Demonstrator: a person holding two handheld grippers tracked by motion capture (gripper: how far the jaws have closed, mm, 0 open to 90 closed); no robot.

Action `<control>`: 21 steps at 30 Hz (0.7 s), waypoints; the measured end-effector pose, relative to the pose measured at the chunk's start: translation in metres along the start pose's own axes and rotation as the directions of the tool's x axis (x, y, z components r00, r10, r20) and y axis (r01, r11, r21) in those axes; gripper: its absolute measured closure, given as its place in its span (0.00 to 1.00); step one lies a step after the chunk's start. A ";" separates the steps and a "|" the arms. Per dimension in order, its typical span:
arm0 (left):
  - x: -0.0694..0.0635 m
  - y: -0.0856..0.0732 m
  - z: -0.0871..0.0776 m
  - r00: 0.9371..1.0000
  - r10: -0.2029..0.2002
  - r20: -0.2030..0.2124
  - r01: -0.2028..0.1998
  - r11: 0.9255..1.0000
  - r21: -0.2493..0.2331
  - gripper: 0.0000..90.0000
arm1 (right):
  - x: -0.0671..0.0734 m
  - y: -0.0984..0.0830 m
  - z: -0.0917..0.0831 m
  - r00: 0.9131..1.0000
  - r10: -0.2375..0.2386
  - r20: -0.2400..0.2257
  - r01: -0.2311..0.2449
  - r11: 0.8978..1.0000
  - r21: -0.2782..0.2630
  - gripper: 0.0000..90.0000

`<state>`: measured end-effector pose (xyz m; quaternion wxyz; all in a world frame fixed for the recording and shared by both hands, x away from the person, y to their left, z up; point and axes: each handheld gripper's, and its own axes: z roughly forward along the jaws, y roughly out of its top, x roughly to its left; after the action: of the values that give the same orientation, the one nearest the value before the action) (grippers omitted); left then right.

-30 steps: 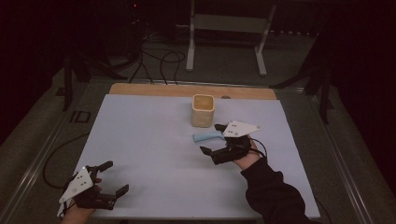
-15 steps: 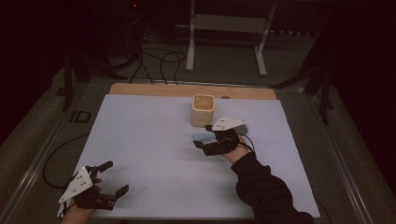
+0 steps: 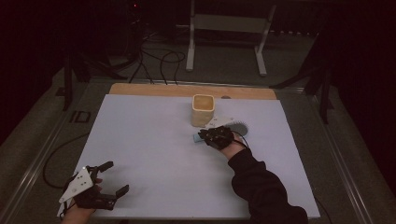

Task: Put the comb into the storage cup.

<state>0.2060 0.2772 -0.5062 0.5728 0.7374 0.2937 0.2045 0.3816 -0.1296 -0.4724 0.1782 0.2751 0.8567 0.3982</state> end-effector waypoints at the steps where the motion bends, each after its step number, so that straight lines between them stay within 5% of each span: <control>1: 0.000 0.000 0.000 1.000 -0.002 0.001 0.002 1.000 -0.003 0.00 | -0.001 0.000 0.002 1.000 0.004 0.004 -0.004 1.000 0.006 1.00; 21: 0.001 0.000 -0.002 1.000 -0.008 0.006 0.009 1.000 -0.008 0.00 | -0.005 0.010 0.054 0.995 -0.078 0.064 0.073 0.994 0.088 1.00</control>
<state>0.2053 0.2789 -0.5062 0.5774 0.7345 0.2945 0.2012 0.4165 -0.0958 -0.4975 0.2099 0.2631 0.8762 0.3449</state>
